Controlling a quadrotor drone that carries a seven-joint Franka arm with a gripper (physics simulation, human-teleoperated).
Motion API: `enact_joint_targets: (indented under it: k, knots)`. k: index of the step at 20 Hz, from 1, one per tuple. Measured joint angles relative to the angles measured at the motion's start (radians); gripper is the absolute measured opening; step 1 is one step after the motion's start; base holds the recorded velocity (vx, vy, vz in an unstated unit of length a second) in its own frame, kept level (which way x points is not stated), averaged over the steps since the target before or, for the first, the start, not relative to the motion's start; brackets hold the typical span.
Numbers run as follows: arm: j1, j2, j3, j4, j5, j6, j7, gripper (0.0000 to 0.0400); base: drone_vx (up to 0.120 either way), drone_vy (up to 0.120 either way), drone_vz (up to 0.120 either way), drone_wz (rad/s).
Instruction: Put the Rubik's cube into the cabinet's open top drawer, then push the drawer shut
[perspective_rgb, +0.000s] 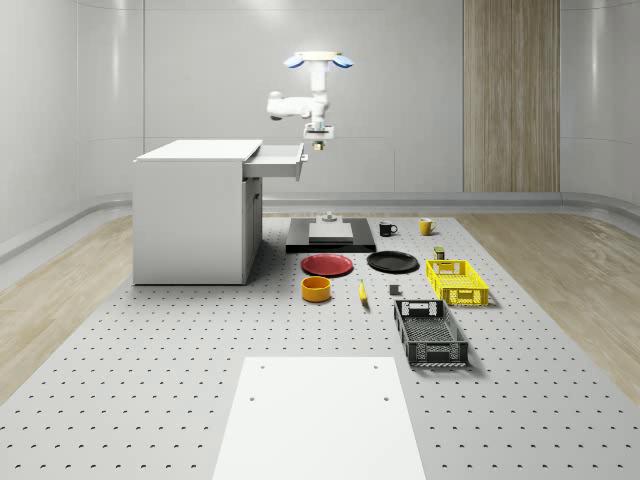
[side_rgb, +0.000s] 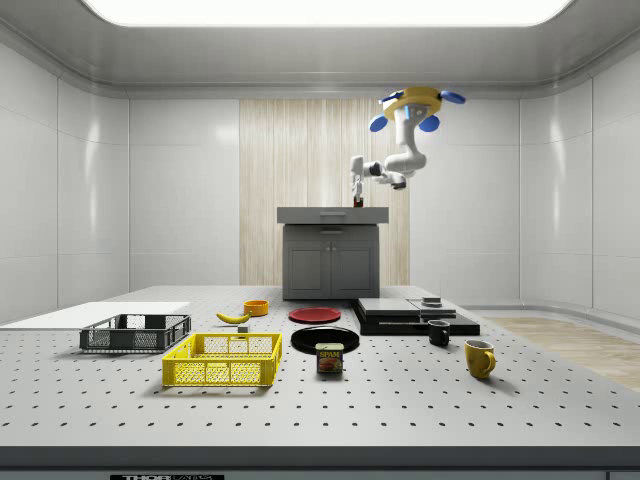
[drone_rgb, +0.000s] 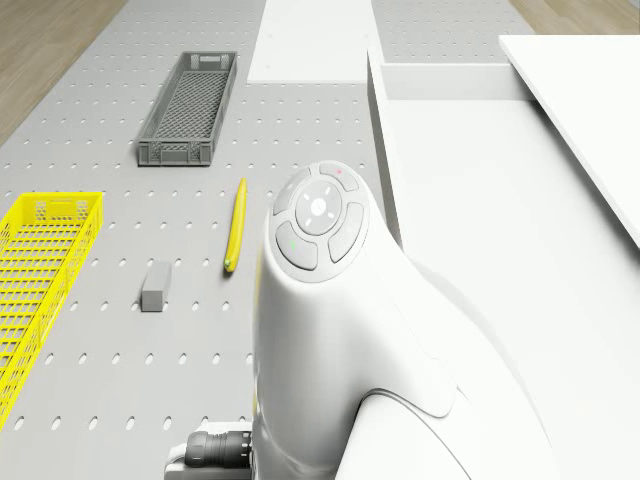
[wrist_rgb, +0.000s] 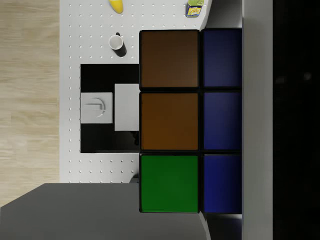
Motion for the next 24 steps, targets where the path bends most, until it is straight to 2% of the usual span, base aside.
enact_joint_targets:
  k: [7, 13, 24]
  knots:
    - [-0.001, -0.003, 0.0, 0.0, 0.001, 0.003, 0.0, 0.0325, 0.0, -0.12, 0.006, 0.0]
    - [-0.001, -0.006, 0.001, 0.0, 0.002, 0.005, 0.001, 0.0325, 0.0, -0.12, 0.12, 0.0]
    - [-0.001, -0.009, 0.001, 0.0, 0.004, 0.009, 0.001, 0.0325, 0.0, -0.12, 0.0, 0.0]
